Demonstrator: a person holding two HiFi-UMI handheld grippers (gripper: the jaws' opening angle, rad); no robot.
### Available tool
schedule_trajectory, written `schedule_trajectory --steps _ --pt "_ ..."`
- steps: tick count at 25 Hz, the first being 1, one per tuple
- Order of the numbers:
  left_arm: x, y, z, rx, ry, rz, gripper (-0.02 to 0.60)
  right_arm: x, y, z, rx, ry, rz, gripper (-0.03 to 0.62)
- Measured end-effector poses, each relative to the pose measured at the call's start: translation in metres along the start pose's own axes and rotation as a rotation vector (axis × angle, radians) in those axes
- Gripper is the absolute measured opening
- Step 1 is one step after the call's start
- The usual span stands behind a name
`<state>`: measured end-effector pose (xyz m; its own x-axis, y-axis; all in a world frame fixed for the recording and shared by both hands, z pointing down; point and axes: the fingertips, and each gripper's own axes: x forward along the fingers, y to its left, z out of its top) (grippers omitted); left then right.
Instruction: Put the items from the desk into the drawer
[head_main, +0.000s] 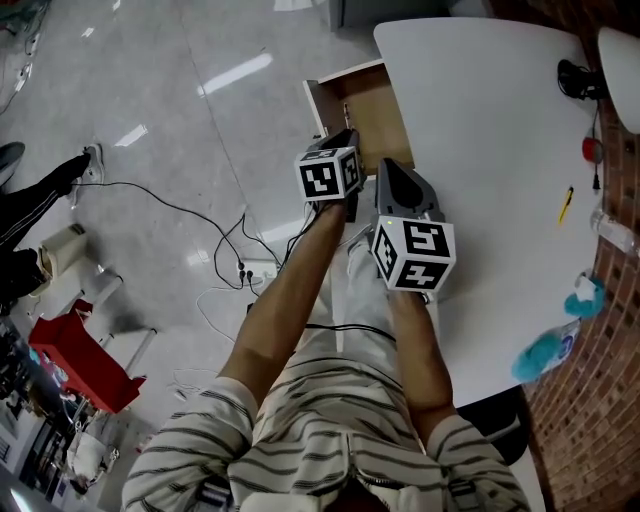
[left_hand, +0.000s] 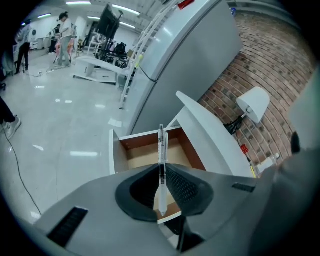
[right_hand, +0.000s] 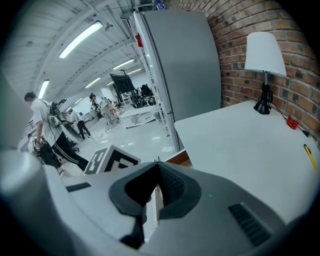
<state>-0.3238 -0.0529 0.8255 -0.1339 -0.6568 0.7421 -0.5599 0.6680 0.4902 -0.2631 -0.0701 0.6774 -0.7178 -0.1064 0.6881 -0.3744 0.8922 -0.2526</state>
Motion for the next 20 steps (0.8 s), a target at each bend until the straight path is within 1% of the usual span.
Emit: schedule_trajectory --steps 5,8,10,13,18,20 --pt "0.024 0.012 -0.009 -0.031 0.044 0.022 0.048 -0.002 0.001 -0.003 0.001 0.000 0.000 0.011" --pt "0.035 0.014 -0.014 -0.007 0.070 0.019 0.048 -0.006 0.002 -0.004 -0.001 0.001 0.003 0.011" --pt "0.041 0.016 -0.021 -0.004 0.092 0.020 0.048 -0.008 0.004 -0.005 -0.005 0.002 0.004 0.011" --pt "0.051 0.023 -0.032 -0.039 0.115 0.027 0.048 -0.011 0.004 -0.006 -0.010 0.002 0.005 0.011" --pt "0.066 0.030 -0.043 -0.128 0.142 0.025 0.048 -0.012 -0.003 -0.010 -0.009 0.008 -0.004 0.011" --pt "0.073 0.033 -0.048 -0.135 0.153 0.029 0.048 -0.013 -0.004 -0.012 -0.007 0.012 -0.003 0.011"
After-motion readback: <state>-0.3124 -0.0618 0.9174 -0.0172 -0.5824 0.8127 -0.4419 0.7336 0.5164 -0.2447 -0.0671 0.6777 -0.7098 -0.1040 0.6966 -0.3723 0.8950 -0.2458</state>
